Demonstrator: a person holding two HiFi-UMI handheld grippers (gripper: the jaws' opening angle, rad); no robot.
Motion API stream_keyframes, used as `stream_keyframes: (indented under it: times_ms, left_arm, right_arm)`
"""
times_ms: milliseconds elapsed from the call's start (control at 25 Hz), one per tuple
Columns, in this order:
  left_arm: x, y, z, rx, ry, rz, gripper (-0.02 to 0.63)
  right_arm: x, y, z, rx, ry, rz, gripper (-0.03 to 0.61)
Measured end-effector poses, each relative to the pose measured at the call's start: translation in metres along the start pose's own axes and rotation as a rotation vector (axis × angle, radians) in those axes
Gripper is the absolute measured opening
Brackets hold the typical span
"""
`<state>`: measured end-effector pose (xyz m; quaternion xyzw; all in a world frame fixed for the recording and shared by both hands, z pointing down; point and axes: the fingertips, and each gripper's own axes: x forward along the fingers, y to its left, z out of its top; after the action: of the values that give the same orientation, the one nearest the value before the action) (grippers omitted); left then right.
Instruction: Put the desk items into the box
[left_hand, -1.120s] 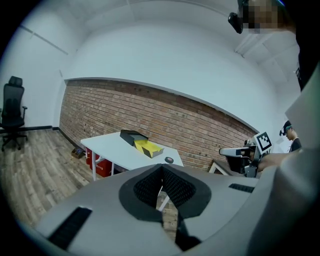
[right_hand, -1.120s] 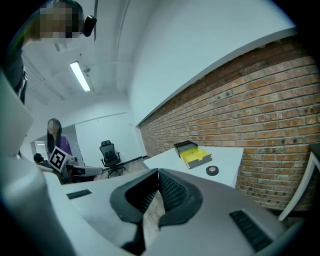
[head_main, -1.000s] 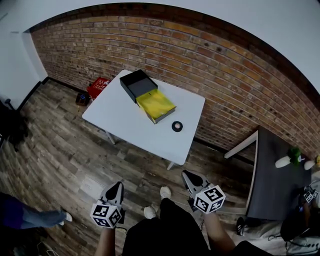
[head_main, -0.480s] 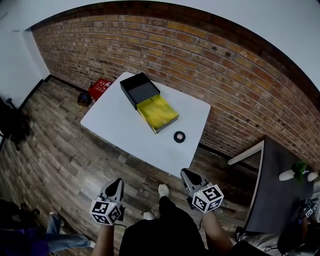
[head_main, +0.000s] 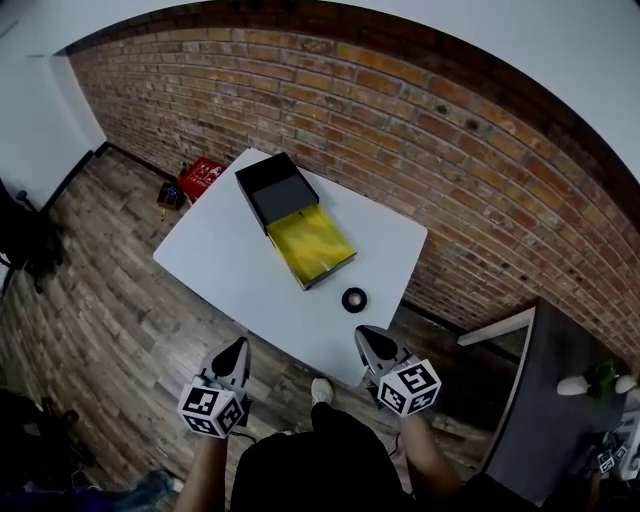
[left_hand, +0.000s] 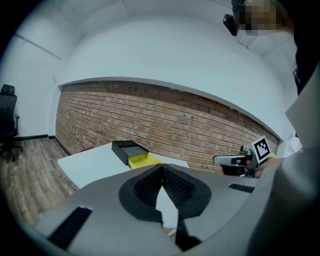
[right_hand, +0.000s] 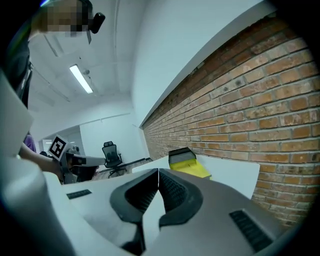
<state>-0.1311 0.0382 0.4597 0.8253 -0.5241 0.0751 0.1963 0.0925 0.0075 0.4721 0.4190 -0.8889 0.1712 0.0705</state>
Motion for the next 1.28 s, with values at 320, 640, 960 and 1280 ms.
stream_keyframes:
  times_ms: [320, 640, 960, 1280]
  left_arm:
    - [0.045, -0.014, 0.001, -0.004, 0.029, 0.034, 0.014]
    - [0.061, -0.023, -0.001, 0.009, 0.058, 0.033, 0.014]
    - [0.092, -0.024, -0.003, 0.013, 0.085, -0.021, 0.014]
    - [0.137, -0.023, 0.001, 0.057, 0.139, -0.154, 0.014]
  right_arm:
    - [0.014, -0.056, -0.009, 0.003, 0.054, 0.027, 0.021]
    - [0.025, -0.075, -0.024, 0.002, 0.089, 0.029, 0.021]
    - [0.047, -0.098, -0.049, -0.006, 0.146, -0.028, 0.023]
    - [0.079, -0.116, -0.082, -0.108, 0.295, -0.09, 0.026]
